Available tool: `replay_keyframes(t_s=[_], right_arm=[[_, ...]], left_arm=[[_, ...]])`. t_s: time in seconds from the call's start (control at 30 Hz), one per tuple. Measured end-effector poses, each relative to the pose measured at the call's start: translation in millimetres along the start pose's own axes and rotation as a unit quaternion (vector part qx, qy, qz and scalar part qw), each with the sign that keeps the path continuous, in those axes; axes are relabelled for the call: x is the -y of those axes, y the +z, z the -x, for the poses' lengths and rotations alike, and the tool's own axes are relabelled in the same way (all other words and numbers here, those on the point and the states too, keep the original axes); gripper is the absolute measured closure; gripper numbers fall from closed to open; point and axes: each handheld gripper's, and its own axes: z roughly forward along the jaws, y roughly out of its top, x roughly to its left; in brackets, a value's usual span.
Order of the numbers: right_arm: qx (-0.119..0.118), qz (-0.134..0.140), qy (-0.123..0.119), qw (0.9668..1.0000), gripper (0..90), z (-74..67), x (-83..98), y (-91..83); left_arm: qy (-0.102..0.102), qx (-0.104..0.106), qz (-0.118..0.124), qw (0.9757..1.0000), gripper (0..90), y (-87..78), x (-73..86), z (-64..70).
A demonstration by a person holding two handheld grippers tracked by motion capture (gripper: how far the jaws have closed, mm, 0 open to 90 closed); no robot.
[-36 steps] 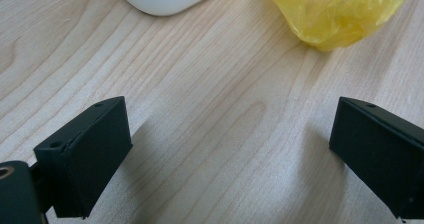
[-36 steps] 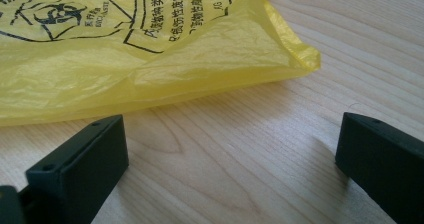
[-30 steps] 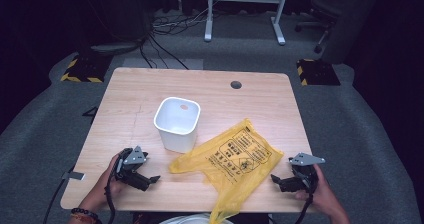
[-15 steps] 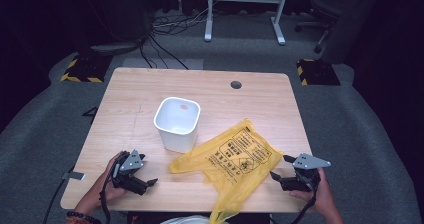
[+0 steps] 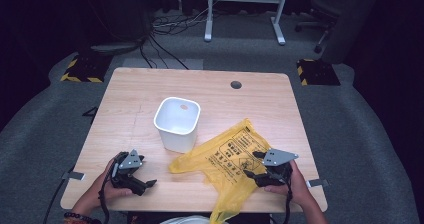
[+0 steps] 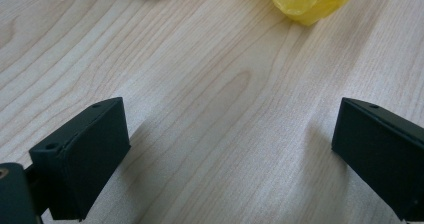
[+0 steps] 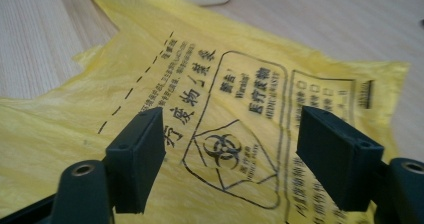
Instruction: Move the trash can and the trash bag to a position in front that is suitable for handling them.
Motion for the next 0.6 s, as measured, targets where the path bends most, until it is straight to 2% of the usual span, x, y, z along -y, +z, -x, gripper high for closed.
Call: replay_keyframes(t_s=[0.03,0.07,0.17,0.3,0.37,0.4,0.47,0.5,0.53,0.6], right_arm=[[0.000,0.000,0.000,1.0000,29.0,0.0,0.0,0.0],[-0.005,-0.009,0.005,0.9999,31.4,1.5,5.2,7.3],[-0.010,-0.032,-0.002,0.9994,32.4,0.3,10.9,15.7],[-0.021,-0.043,-0.002,0.9989,34.9,-1.2,14.7,22.2],[-0.026,-0.039,0.014,0.9988,35.4,1.9,16.8,22.5],[-0.026,-0.039,0.014,0.9988,35.4,1.9,16.8,22.5],[-0.022,-0.037,0.039,0.9983,35.5,6.8,20.8,20.7],[-0.022,-0.037,0.039,0.9983,35.5,6.8,20.8,20.7],[-0.012,-0.037,0.059,0.9975,35.1,11.0,24.1,18.7],[-0.008,-0.035,0.064,0.9973,35.3,13.3,26.0,17.4]], left_arm=[[0.000,0.000,0.000,1.0000,1.9,0.0,0.0,0.0],[0.000,0.000,0.000,1.0000,1.9,0.0,0.0,0.1],[0.000,-0.005,0.000,1.0000,1.9,-0.3,0.0,0.2],[0.000,-0.006,0.000,1.0000,1.9,-0.4,0.1,0.4],[0.000,-0.006,0.000,1.0000,1.9,-0.4,0.1,0.4],[-0.001,-0.006,0.000,1.0000,1.9,-0.4,0.1,0.5],[0.000,-0.006,0.000,1.0000,1.9,-0.4,0.1,0.5],[0.000,-0.006,0.000,1.0000,1.9,-0.4,0.1,0.5],[0.000,-0.006,0.000,1.0000,1.9,-0.4,0.1,0.4],[0.000,-0.006,0.000,1.0000,1.9,-0.4,0.1,0.4]])
